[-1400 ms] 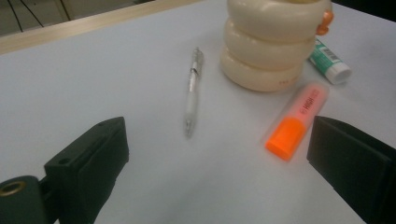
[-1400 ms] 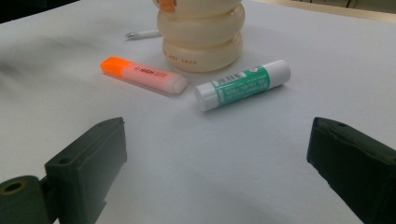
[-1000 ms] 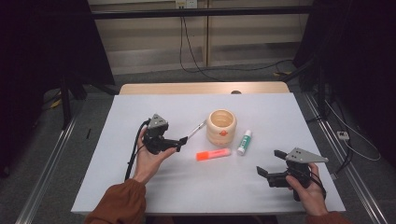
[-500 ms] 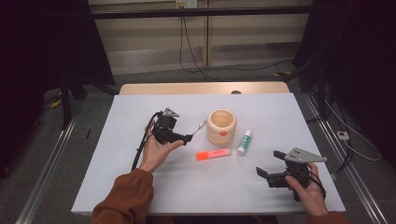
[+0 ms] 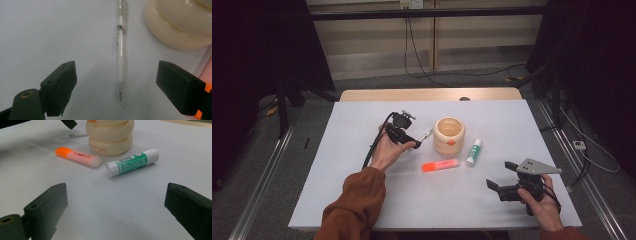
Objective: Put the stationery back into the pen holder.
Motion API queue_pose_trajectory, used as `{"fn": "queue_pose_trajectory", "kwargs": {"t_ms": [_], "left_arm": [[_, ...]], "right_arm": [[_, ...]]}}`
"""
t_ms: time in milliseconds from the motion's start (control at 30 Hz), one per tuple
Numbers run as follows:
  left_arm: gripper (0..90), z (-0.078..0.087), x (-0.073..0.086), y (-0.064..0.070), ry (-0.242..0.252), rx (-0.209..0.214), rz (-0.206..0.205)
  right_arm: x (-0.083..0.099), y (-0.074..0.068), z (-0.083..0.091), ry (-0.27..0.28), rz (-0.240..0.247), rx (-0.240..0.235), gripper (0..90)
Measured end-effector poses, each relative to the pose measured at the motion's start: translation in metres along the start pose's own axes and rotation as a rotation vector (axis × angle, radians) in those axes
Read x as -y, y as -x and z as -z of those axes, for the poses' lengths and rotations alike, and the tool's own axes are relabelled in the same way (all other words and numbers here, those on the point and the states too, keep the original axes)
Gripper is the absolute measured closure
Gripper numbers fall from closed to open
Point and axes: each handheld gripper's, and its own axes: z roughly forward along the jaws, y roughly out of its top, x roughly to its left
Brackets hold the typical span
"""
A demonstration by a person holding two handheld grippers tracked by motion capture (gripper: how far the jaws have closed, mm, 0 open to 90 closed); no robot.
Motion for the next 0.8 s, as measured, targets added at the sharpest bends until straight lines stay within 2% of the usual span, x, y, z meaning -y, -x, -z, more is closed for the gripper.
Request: {"fn": "queue_pose_trajectory", "kwargs": {"t_ms": [67,167,300,367,467,533,567,633,767,800], "left_arm": [[22.9,-0.004,-0.002,-0.001,-0.01,0.003,0.001],[25.1,-0.011,-0.003,-0.002,-0.027,0.013,0.016],[33.9,-0.016,-0.005,-0.001,-0.05,0.022,0.004],[35.5,-0.018,-0.007,0.002,-0.06,0.018,0.004],[44.1,-0.02,-0.008,0.004,-0.053,0.015,-0.001],[45.5,-0.023,-0.007,0.006,-0.064,0.019,0.001],[48.2,-0.024,-0.008,0.006,-0.074,0.021,-0.013],[52.0,-0.027,-0.007,0.007,-0.067,0.003,-0.01],[59.3,-0.028,-0.008,0.009,-0.071,-0.006,-0.013],[61.9,-0.028,-0.009,0.009,-0.066,0.006,-0.018]], "right_arm": [[0.0,0.0,0.0,0.0,0.002,0.0,4.4],[0.0,0.0,0.0,-0.004,0.001,0.0,4.4],[0.0,0.0,0.0,-0.004,0.004,0.001,4.4],[0.0,0.0,-0.001,-0.004,0.005,0.001,4.4],[0.0,0.0,0.0,-0.005,0.004,0.001,4.4],[0.0,0.0,0.0,-0.004,0.006,0.0,4.4],[0.0,0.0,0.0,-0.004,0.006,0.0,4.4],[0.0,0.0,0.0,-0.005,0.007,0.0,4.4],[0.0,0.0,-0.001,-0.005,0.011,0.0,4.4],[0.0,0.0,-0.001,-0.005,0.011,0.0,4.4]]}}
